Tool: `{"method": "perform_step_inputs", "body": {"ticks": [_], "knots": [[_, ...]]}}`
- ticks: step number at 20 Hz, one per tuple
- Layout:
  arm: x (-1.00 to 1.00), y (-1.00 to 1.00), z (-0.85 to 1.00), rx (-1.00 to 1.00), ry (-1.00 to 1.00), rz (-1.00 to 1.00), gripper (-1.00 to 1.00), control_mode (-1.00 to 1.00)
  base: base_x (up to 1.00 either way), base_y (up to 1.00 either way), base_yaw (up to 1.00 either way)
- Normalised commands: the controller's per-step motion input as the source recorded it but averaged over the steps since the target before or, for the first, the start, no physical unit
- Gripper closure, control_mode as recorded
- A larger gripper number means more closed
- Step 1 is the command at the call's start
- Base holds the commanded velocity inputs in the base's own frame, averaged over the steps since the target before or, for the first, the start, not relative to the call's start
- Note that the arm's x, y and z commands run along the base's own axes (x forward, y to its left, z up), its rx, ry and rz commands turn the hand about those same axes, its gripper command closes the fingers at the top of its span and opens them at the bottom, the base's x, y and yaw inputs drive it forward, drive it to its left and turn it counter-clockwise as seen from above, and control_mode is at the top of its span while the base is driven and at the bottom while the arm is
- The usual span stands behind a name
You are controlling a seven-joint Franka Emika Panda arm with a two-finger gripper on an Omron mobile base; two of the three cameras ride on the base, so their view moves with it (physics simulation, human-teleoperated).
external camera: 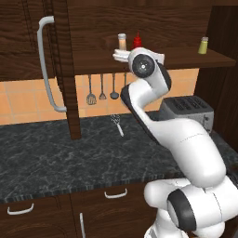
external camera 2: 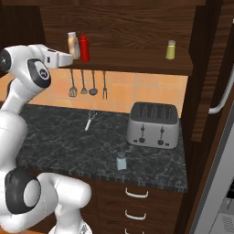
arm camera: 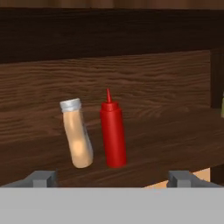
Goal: Put the shaker and condiment bottle from the counter next to their counterparts in the cabinet.
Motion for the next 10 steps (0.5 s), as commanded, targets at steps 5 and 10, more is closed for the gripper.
{"method": "perform_step_inputs", "body": {"ticks": [5,10], "knots": [[-0.77,-0.34,0.0,0.09,0.0,-0.05,-1.0,-1.0,0.0,0.0,0.0],[-0.77,-0.42,-0.02,0.05,0.0,-0.08,-1.0,-1.0,0.0,0.0,0.0]]}}
